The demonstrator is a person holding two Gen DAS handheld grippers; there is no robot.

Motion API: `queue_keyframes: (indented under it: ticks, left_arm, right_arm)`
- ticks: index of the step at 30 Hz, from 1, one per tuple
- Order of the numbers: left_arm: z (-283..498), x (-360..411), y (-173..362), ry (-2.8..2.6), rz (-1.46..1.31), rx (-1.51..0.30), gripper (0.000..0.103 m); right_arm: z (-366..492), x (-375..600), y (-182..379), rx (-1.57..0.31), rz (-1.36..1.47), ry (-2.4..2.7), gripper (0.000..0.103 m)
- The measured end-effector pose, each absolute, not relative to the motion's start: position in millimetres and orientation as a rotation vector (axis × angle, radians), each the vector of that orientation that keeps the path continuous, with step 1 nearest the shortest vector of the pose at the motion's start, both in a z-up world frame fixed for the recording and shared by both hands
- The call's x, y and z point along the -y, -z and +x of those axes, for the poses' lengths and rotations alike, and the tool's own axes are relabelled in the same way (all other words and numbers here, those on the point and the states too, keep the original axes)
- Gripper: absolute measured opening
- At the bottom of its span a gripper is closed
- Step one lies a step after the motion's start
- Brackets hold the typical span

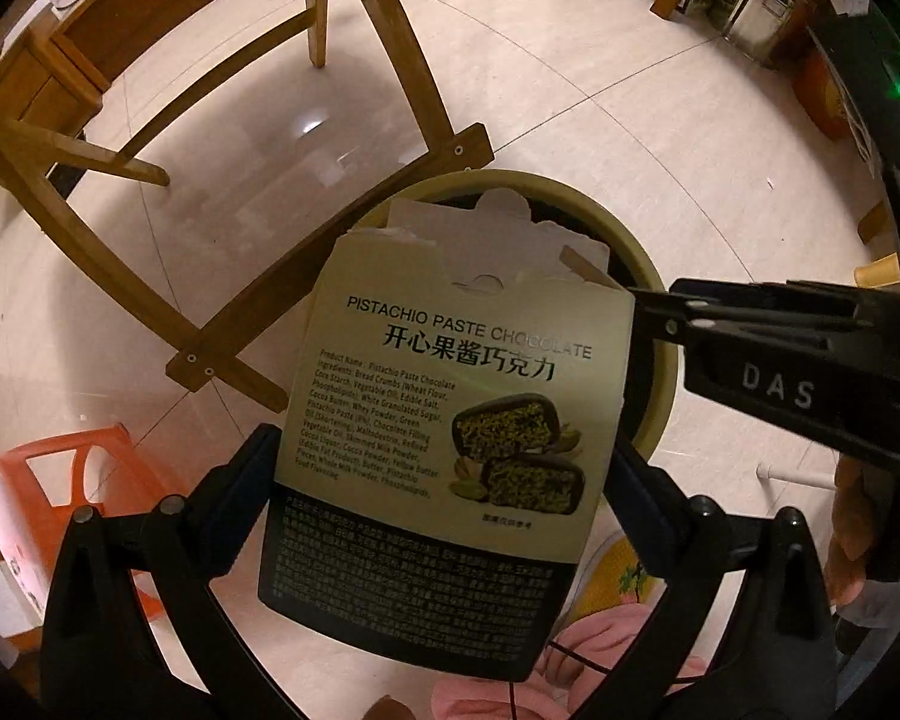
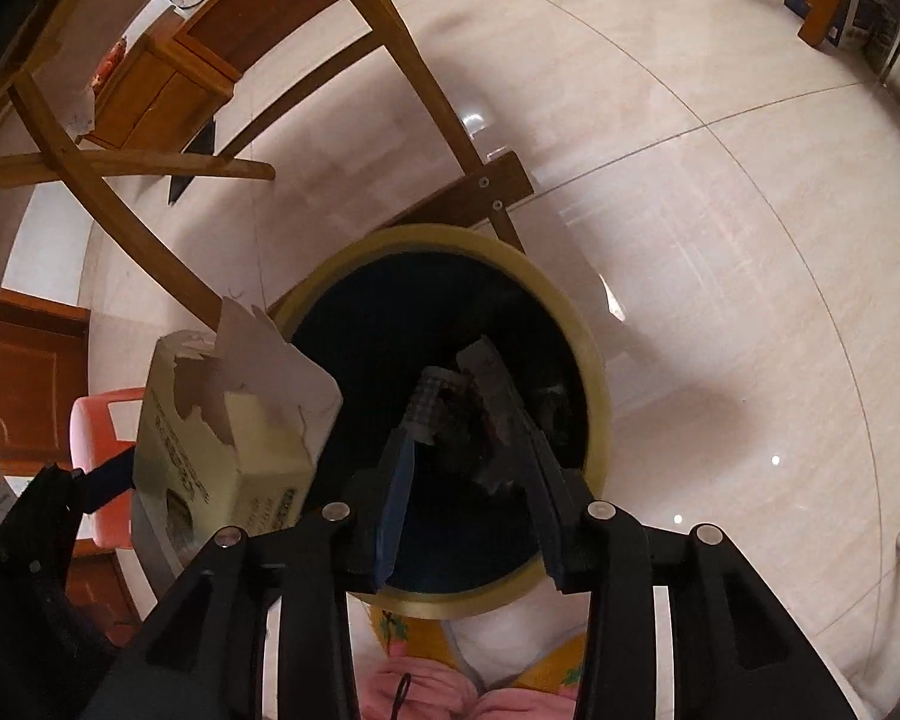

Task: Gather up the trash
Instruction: 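Open both tools to drop the box and packet into the bin, then move both tools back over the table toward the remaining trash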

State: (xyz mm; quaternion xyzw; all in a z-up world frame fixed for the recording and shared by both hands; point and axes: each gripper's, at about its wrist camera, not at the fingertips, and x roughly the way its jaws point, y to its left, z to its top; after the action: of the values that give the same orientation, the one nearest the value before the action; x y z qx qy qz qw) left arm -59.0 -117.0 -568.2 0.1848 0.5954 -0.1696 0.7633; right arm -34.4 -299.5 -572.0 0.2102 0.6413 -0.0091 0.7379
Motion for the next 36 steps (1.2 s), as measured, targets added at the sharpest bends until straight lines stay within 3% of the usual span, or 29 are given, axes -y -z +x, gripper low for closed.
queue_keyframes:
  ticks: [12,23,30,36]
  left_arm:
    - [-34.5,108.5,553.5,0.390,0.418,-1.282,0.101]
    - [0.5,98.9,551.7,0.411,0.430,-1.250,0.101]
    - [-6.7,98.9,524.2,0.409,0.406,-1.267,0.101]
    - [-35.4,102.5,479.3,0.430,0.400,-1.317,0.101]
  right_arm:
    - [-42.0,302.5,535.1,-1.289,0.628,-0.051,0.038]
    - [-33.3,295.7,520.3,-1.295,0.590,-0.091,0.038]
    - [-34.1,301.1,512.8,-1.315,0.571,-0.044,0.038]
    - [-48.7,304.7,461.8,-1.326,0.561,-0.020,0.038]
